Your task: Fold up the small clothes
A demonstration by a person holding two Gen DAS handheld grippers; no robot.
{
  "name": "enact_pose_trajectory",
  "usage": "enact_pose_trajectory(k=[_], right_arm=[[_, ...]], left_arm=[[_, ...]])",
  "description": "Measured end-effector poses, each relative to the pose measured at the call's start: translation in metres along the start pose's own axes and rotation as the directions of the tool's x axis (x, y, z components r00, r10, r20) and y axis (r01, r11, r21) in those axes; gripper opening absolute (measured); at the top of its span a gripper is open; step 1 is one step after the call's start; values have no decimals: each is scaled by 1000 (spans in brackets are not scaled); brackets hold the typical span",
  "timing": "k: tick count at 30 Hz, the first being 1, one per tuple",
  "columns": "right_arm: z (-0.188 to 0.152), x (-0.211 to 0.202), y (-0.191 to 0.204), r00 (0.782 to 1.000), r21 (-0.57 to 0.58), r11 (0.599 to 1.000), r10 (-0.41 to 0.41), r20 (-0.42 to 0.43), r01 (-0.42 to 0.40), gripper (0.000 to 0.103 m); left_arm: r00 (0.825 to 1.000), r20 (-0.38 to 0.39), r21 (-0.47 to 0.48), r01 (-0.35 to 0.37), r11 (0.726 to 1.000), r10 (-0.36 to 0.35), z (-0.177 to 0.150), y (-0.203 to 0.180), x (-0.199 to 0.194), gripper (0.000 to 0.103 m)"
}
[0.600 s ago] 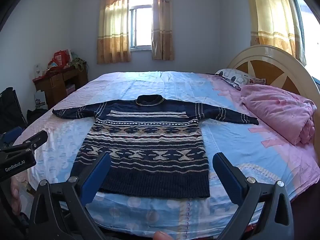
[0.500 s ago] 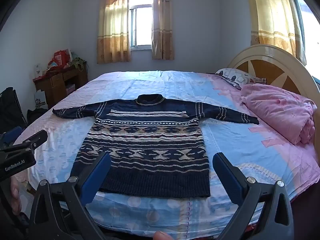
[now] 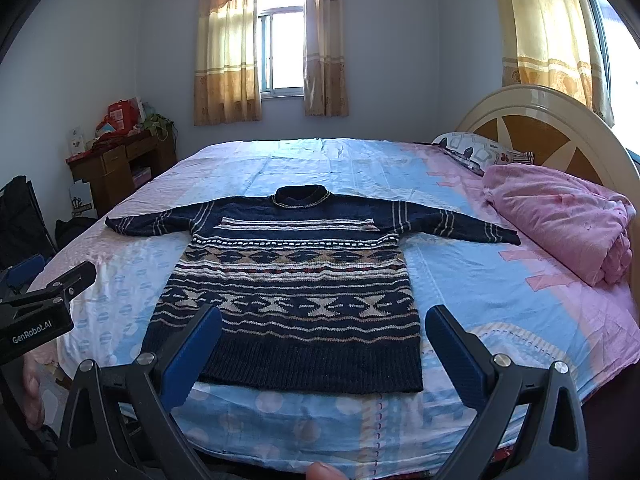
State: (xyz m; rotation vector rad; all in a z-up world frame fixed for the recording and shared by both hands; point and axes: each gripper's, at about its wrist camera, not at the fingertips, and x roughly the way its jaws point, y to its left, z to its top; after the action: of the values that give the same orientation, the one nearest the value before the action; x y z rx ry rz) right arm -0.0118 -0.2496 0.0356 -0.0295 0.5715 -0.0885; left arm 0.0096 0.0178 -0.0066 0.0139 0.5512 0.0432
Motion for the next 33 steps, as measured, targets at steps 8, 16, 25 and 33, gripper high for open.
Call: enact_pose_trajectory(k=[8, 16, 25, 33], right_arm=[[-3, 2, -1, 1000, 0, 1000, 2, 0, -2, 102], [-1, 1, -1, 1000, 6, 1000, 5, -14, -5, 102], [-5, 4, 0, 999, 14, 1000, 14, -42, -14, 102], [-5, 7, 0, 997, 15, 1000, 18, -70, -17, 102]], left_arm=[[1000, 0, 1, 0, 1000, 0, 0, 0, 0, 103], [1000, 0, 2, 0, 1000, 0, 0, 0, 0, 103], [1000, -6, 1, 2, 1000, -2, 0, 0, 0, 103], [1000, -16, 9, 0, 1000, 0, -3, 0, 1, 103]])
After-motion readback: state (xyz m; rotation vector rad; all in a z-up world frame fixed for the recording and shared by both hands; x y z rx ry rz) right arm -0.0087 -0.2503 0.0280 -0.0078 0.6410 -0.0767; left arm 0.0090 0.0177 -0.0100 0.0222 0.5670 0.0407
